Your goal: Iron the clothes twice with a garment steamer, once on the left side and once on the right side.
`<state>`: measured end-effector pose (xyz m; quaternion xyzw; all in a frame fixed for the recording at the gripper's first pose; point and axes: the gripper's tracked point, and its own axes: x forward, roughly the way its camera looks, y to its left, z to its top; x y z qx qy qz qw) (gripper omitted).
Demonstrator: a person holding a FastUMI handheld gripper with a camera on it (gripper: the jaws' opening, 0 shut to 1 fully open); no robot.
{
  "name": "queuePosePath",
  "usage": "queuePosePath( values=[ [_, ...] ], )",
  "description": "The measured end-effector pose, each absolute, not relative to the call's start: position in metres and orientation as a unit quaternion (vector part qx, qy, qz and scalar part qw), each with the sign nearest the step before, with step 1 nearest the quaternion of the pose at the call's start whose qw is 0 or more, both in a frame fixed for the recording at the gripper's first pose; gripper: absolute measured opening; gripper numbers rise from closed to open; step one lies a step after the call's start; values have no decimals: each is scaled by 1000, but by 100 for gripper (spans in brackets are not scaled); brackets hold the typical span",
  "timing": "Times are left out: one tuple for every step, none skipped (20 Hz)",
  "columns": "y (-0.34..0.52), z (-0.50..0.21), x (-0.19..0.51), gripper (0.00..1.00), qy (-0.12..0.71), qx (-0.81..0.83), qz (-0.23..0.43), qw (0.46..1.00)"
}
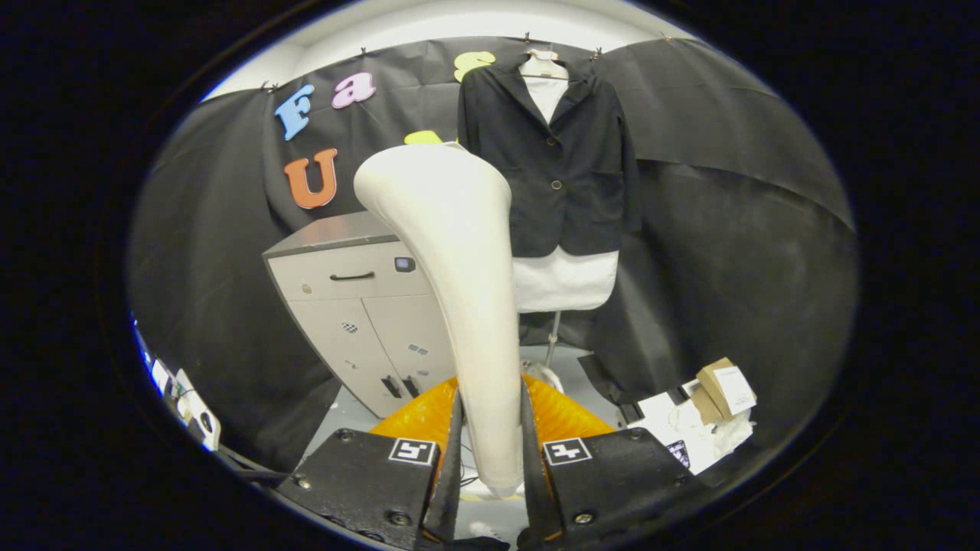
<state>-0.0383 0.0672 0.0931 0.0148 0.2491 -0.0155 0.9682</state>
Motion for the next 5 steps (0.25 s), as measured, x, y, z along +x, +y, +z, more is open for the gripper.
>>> queuePosePath(
  values=[
    [67, 94, -38, 38, 248, 13, -16, 969],
    [68, 95, -38, 38, 248, 14, -15, 968],
    [68, 94, -38, 38, 248, 14, -15, 969],
    [67, 96, -38, 38, 247, 13, -16, 969],
    [67, 95, -39, 38, 247, 11, -17, 969]
  ],
)
